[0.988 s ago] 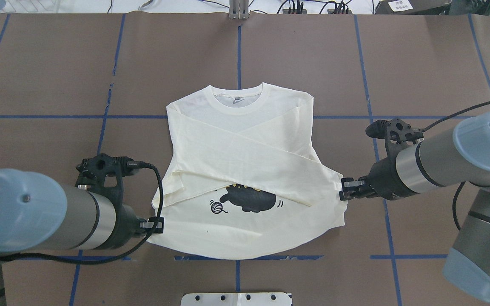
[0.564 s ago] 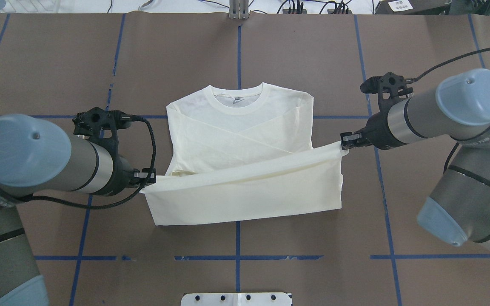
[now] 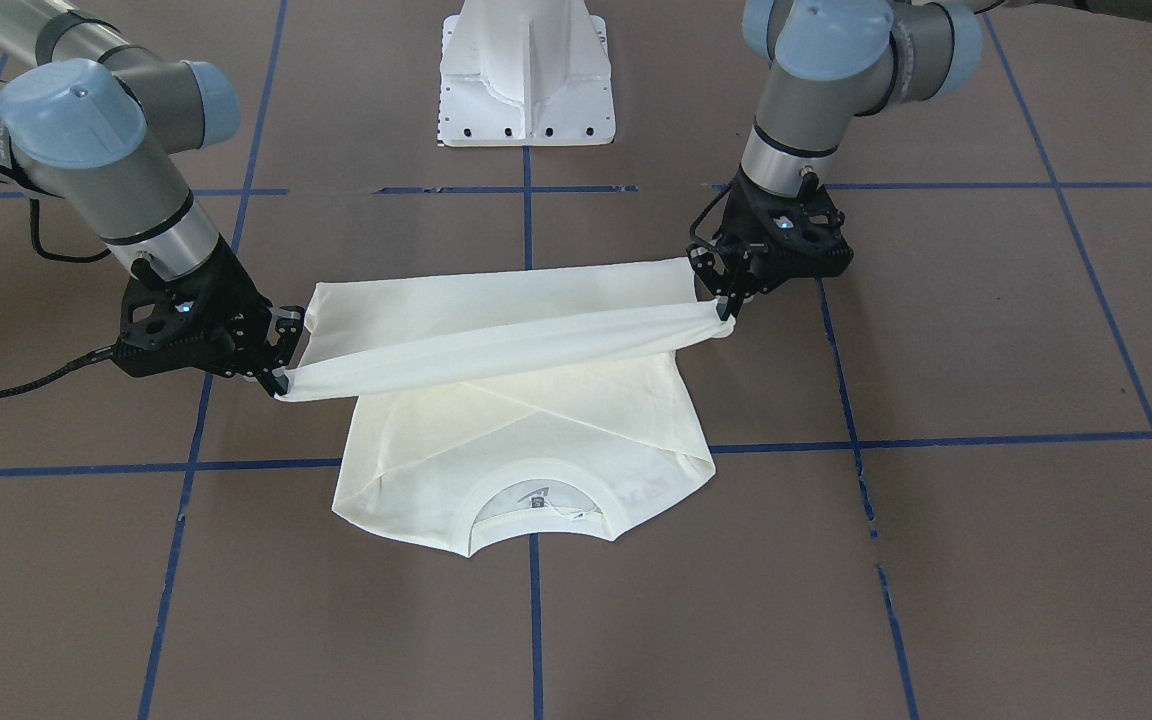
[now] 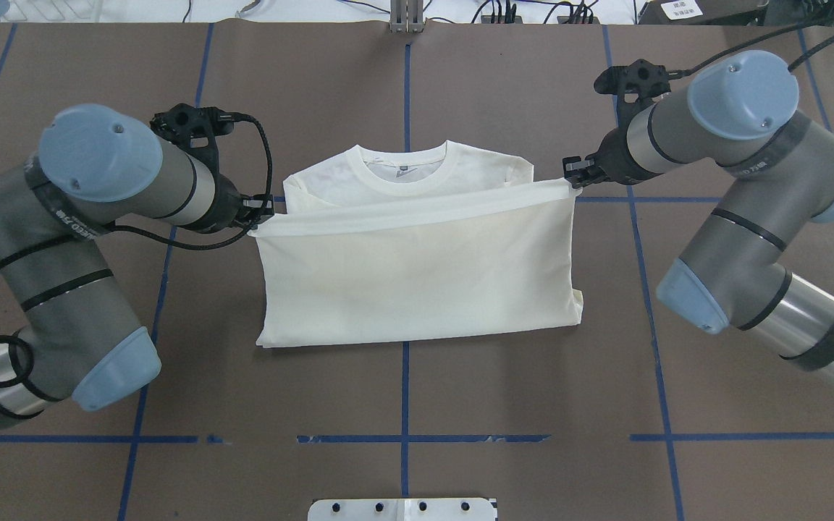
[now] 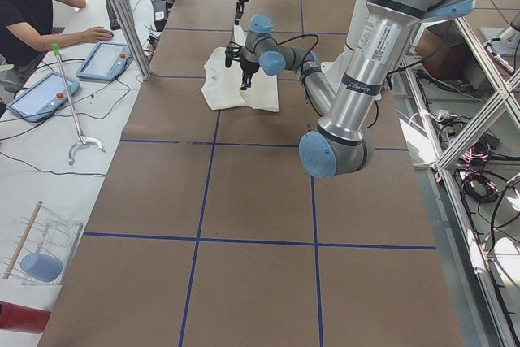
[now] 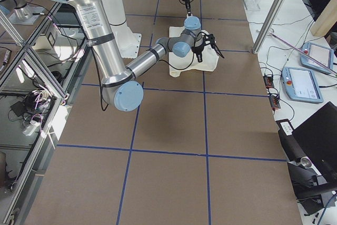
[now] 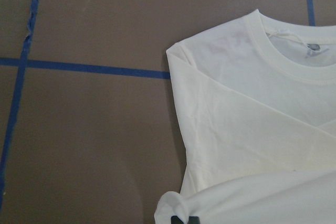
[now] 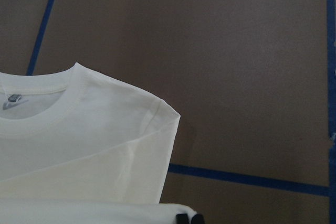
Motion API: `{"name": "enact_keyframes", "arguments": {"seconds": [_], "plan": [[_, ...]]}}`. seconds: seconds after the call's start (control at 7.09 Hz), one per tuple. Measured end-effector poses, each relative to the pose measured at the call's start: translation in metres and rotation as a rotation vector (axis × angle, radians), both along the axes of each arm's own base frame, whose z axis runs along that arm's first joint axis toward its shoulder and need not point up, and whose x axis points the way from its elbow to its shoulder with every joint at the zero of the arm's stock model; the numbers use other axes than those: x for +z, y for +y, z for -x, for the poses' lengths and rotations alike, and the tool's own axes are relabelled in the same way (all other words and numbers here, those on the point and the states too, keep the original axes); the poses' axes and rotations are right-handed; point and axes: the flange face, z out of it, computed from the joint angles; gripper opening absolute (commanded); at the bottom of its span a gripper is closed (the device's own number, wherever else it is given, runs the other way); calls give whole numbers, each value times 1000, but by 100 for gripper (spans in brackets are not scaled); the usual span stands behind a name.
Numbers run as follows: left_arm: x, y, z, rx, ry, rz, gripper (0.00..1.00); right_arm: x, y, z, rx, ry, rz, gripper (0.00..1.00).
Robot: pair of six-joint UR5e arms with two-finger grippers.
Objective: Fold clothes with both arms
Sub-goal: 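Lift the hem with both grippers and fold it toward the collar, then release the hem and move the right gripper to the shirt's side edge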
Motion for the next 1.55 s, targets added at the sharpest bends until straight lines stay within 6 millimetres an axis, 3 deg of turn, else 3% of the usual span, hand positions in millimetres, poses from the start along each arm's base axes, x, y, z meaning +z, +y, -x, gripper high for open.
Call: {"name": "enact_keyframes", "arguments": {"seconds": [0.42,0.71,1.13,1.27,1.41,1.55], "plan": [[50,-72,-31,-51,7,-15,0,8,-51,30,22,44,50,0],[70,-90,-38,-64,-7,-7,0,14,-74,41,28,68,75,0],[61,-101,-48,-68,-1,-11,0,8,-80,46,28,67,74,0],[54,-103,-52,-68,4,-12,22,7,-80,47,26,65,72,0],[51,-104,-54,-69,8,-13,93,6,-80,47,25,65,70,19],[50,-104,-54,-67,8,-15,100,6,-79,47,24,64,70,89]]}}
